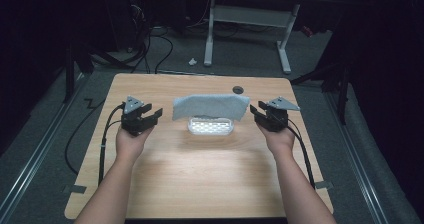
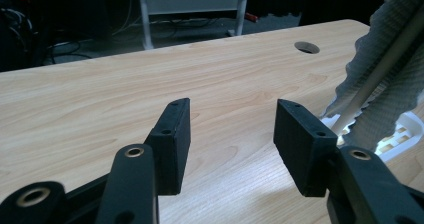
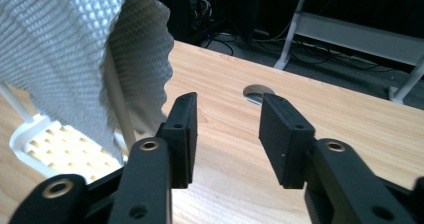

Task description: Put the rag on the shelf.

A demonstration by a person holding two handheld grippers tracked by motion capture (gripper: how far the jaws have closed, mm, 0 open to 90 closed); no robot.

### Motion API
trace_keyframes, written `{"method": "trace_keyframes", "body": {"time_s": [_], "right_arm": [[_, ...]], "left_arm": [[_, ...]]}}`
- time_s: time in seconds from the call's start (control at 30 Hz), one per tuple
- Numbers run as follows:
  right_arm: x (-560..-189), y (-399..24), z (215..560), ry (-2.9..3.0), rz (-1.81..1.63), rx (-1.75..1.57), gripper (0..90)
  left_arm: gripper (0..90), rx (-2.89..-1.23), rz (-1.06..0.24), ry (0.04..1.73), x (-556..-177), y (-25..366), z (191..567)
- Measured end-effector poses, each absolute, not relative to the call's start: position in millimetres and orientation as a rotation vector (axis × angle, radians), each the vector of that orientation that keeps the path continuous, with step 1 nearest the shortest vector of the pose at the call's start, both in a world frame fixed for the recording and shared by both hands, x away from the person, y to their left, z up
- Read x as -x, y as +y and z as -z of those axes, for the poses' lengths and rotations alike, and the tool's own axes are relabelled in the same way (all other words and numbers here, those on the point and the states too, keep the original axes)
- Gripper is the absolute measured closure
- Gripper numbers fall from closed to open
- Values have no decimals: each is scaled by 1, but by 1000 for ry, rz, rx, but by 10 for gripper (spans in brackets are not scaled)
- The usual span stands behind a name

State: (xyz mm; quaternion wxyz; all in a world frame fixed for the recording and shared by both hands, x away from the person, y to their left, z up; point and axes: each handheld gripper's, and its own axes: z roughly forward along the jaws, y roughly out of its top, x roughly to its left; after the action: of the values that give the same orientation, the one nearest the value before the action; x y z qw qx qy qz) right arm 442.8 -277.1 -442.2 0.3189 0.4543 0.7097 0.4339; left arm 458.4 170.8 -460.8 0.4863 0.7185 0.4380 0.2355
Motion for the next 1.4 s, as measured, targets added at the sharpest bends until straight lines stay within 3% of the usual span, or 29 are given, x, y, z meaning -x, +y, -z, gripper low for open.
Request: {"method": "trace_keyframes", "body": {"time_s": [0.4, 0.63, 0.8, 0.93, 0.97, 1.0, 1.07, 1.13, 1.4], "right_arm": [[-392, -284, 428, 1895, -1180, -1108, 489], [-343, -280, 427, 1932, -1200, -1024, 409], [-315, -269, 451, 1981, -1131, -1102, 332], [-288, -257, 484, 2016, -1146, -1178, 299], [-280, -256, 496, 2008, -1188, -1225, 311], [-269, -258, 511, 1997, -1247, -1287, 351], [-268, -252, 514, 2131, -1189, -1250, 279], [-264, -250, 512, 2099, -1116, -1091, 319], [-267, -256, 521, 2096, -1178, -1186, 295]], "left_arm": [[455, -1731, -559, 1023, -398, 189, 459], [420, -1768, -519, 974, -347, 181, 463], [363, -1888, -429, 980, -324, 149, 482], [424, -1871, -242, 1014, -304, 128, 509], [446, -1950, -195, 995, -302, 120, 516], [414, -2018, -199, 971, -301, 115, 518], [377, -2081, -267, 925, -296, 109, 520], [369, -2066, -278, 927, -295, 107, 518], [351, -2017, -271, 938, -300, 106, 518]]}}
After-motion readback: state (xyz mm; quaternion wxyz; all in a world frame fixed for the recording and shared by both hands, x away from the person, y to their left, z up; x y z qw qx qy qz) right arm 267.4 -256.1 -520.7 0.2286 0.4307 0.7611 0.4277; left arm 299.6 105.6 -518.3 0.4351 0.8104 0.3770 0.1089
